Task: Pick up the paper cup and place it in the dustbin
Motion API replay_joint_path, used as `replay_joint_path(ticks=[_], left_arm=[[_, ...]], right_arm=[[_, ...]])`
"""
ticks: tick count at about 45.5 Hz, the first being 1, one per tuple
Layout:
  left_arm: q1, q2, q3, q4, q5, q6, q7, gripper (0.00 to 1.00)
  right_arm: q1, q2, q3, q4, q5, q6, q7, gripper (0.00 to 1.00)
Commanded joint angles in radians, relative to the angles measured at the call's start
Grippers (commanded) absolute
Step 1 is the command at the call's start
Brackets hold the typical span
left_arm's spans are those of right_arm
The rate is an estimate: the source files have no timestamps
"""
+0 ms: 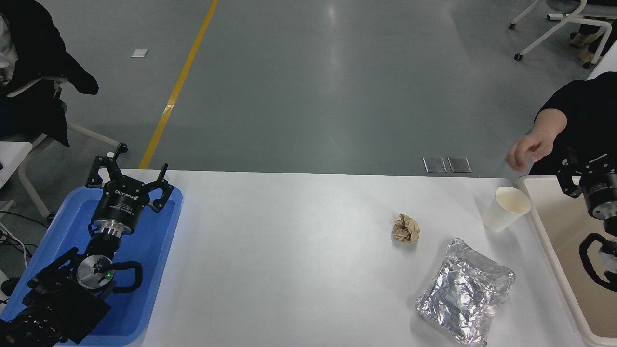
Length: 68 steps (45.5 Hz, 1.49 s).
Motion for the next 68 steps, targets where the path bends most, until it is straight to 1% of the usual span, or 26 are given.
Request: replay_joint_path(ticks=[1,57,68], left_arm=[[0.0,0.0,0.0,0.0,0.002,0.0,-0.002,1.0],[0.0,0.0,0.0,0.0,0.002,0.0,0.0,1.0],[0.0,0.0,0.0,0.0,0.002,0.0,0.0,1.0]], right_arm=[[0.0,-0.001,0.0,-0.001,0.0,0.0,0.0,1.0],[0.002,-0.009,-0.002,-0.007,0.0,0.0,0.0,1.0],[0.014,-0.015,-0.035,-0.005,-0.003,0.0,-0.009,1.0]])
